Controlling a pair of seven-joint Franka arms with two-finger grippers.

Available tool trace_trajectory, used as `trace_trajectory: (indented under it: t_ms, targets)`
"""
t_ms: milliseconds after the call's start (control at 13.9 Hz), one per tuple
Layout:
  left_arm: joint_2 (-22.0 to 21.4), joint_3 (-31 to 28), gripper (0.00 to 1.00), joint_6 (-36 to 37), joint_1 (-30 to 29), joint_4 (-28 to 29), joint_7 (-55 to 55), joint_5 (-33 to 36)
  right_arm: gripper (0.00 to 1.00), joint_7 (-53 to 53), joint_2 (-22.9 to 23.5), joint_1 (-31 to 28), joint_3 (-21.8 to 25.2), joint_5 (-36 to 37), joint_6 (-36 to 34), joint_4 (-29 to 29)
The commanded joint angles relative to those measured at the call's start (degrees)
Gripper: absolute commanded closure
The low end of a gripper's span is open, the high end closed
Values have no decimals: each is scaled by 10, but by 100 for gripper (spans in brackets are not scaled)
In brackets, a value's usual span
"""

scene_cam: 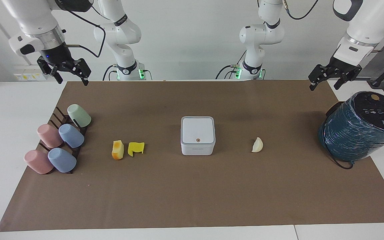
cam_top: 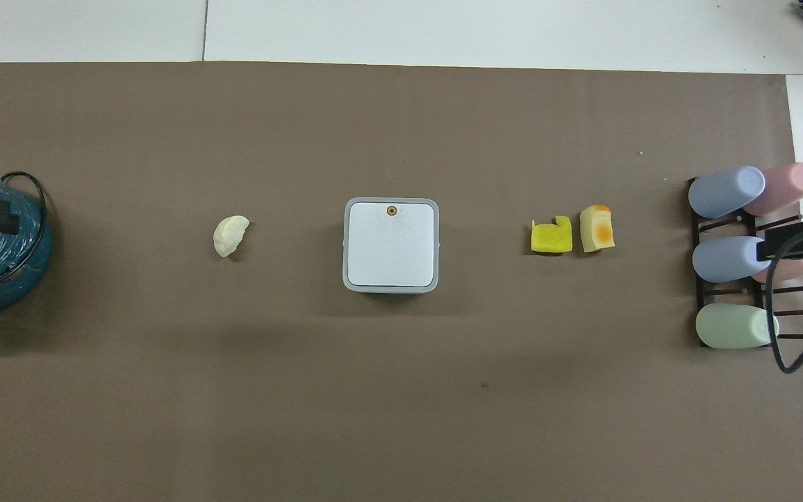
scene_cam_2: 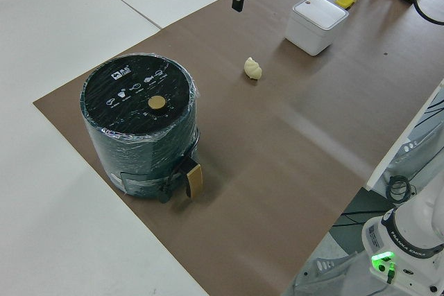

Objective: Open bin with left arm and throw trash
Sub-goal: 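Reach the left gripper toward the white bin lid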

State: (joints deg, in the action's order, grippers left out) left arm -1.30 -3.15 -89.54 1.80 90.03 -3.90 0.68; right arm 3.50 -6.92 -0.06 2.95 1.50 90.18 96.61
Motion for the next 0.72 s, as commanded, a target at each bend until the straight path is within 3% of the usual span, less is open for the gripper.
trace_trajectory:
  t_ms: [0,359,647]
  targets:
    - [-20,1,0,8,-7,22,1,-2,0,-10,-8,-1,0,-4,0,6]
    - [-20,1,0,13,-2,22,3,-2,0,-10,-8,-1,0,-4,0,6]
    - [-45,7,0,-74,57,92,30,-2,0,-11,-9,0,0,-4,-9,6]
